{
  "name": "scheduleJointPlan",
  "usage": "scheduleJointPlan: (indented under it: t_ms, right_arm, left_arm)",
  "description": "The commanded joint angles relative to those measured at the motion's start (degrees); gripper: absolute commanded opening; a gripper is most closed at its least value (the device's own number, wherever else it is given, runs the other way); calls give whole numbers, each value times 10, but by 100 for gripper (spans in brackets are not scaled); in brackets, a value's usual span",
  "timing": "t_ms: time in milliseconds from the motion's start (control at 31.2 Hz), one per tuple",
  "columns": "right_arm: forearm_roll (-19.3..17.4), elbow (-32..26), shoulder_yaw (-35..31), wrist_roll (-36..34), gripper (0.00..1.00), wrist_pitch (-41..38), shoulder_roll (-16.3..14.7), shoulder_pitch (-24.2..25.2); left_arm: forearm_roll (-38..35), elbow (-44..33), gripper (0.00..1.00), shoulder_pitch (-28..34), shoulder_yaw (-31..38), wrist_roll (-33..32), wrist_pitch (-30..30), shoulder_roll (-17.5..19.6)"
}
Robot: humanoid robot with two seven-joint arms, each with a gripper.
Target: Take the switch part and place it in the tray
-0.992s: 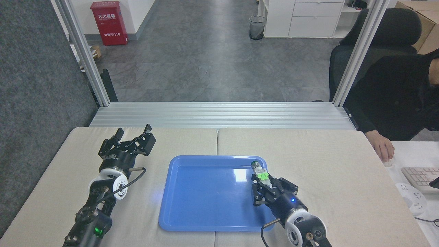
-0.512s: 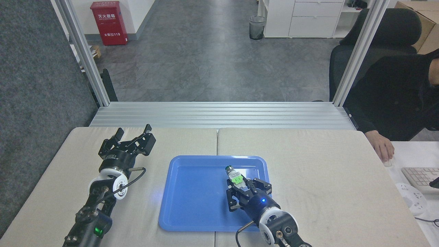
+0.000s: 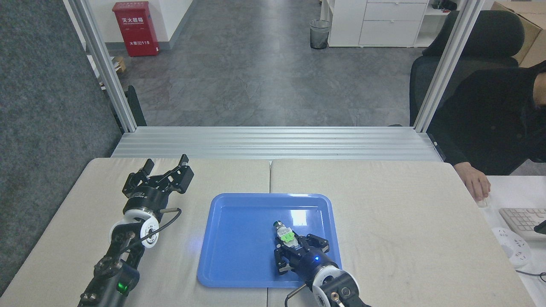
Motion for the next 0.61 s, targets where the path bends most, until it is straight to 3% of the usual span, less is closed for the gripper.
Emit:
scheduleJointPlan:
  t_ms: [0, 96, 256, 512, 576]
  right_arm:
    - [-52, 29, -81, -3, 98, 0, 43, -7]
    - [-93, -10, -137, -3, 98, -5, 58, -24]
    - [-109, -45, -195, -2, 98, -33, 48, -54]
    - [-110, -39, -305, -11, 98, -54, -27, -125]
    - [-109, -33, -327, -12, 98, -64, -69, -131]
  left_arm:
    - [0, 0, 100, 0, 0, 0, 0, 0]
    - [0, 0, 100, 0, 0, 0, 0, 0]
    - [0, 0, 100, 0, 0, 0, 0, 0]
    - [0, 0, 100, -1, 0, 0, 0, 0]
    - [0, 0, 100, 0, 0, 0, 0, 0]
